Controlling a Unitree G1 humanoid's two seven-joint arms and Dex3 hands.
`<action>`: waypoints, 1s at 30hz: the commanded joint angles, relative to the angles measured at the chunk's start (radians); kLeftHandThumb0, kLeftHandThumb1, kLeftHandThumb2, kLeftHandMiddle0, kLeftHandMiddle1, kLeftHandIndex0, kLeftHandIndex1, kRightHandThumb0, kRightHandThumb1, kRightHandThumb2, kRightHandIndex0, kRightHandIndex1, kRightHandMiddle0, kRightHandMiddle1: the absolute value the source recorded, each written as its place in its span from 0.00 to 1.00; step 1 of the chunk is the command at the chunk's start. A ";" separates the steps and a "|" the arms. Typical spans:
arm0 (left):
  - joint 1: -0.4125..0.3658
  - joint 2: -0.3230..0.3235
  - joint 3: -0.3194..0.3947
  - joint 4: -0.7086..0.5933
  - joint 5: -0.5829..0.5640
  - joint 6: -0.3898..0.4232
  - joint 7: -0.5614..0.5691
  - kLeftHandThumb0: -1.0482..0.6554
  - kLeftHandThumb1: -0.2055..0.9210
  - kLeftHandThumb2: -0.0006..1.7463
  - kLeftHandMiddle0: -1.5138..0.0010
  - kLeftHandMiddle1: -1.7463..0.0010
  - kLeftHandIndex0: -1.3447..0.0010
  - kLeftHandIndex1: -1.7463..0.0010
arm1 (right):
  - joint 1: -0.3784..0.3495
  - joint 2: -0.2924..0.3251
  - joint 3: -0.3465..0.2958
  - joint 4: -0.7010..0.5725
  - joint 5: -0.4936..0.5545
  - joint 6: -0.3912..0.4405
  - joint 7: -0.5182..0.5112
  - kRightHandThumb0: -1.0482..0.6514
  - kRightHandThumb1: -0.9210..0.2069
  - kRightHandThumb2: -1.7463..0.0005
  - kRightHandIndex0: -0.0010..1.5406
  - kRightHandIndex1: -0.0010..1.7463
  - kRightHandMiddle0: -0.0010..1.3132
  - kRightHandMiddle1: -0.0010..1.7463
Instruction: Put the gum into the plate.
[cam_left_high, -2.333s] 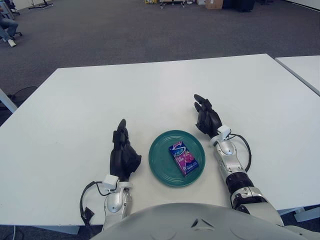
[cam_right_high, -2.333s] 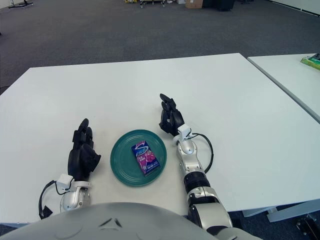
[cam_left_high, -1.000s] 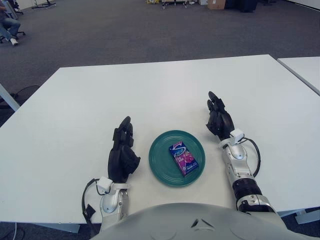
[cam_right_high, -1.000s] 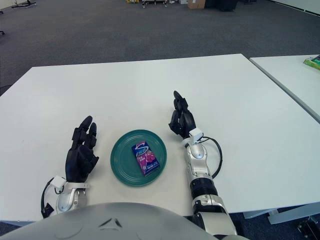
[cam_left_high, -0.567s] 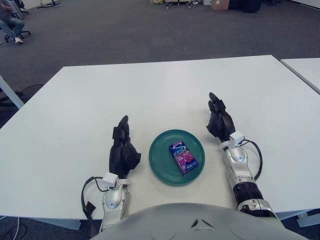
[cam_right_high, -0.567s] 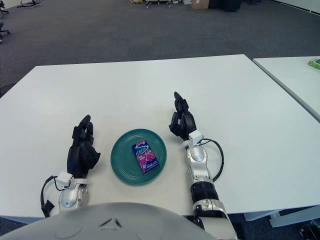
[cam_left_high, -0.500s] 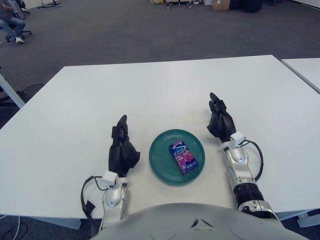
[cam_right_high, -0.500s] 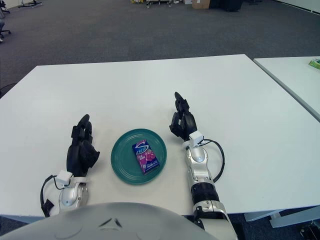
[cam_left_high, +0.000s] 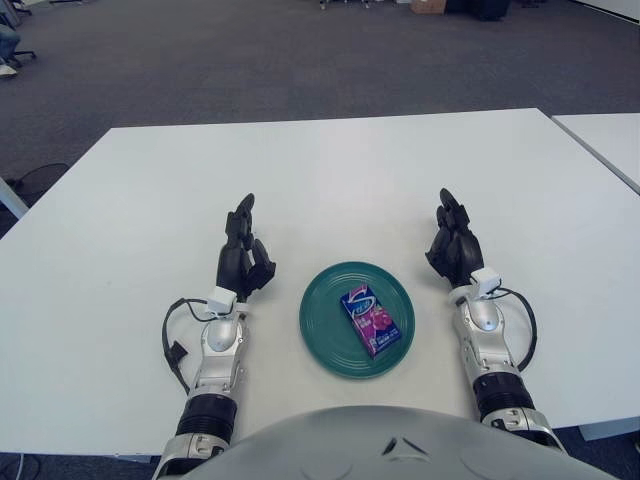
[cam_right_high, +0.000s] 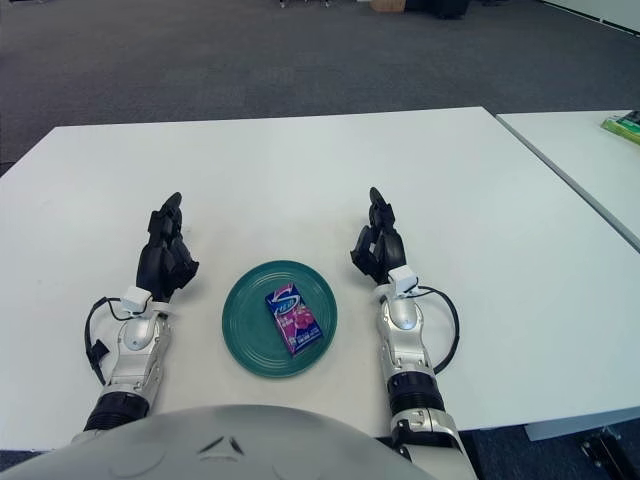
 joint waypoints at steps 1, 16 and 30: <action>0.040 -0.003 -0.009 0.009 0.000 0.016 -0.012 0.04 1.00 0.53 0.98 1.00 1.00 0.80 | 0.116 0.011 0.013 0.073 -0.030 -0.010 -0.015 0.22 0.00 0.43 0.05 0.00 0.00 0.10; 0.050 -0.017 -0.018 -0.166 -0.009 0.155 -0.011 0.04 1.00 0.53 0.96 0.99 1.00 0.80 | 0.080 0.054 0.002 0.092 0.036 0.057 -0.013 0.18 0.00 0.47 0.03 0.00 0.00 0.07; 0.075 -0.019 -0.035 -0.157 -0.033 0.175 -0.065 0.04 1.00 0.53 0.95 0.99 1.00 0.78 | 0.078 0.059 -0.008 0.132 0.017 0.007 -0.021 0.21 0.00 0.47 0.04 0.00 0.00 0.07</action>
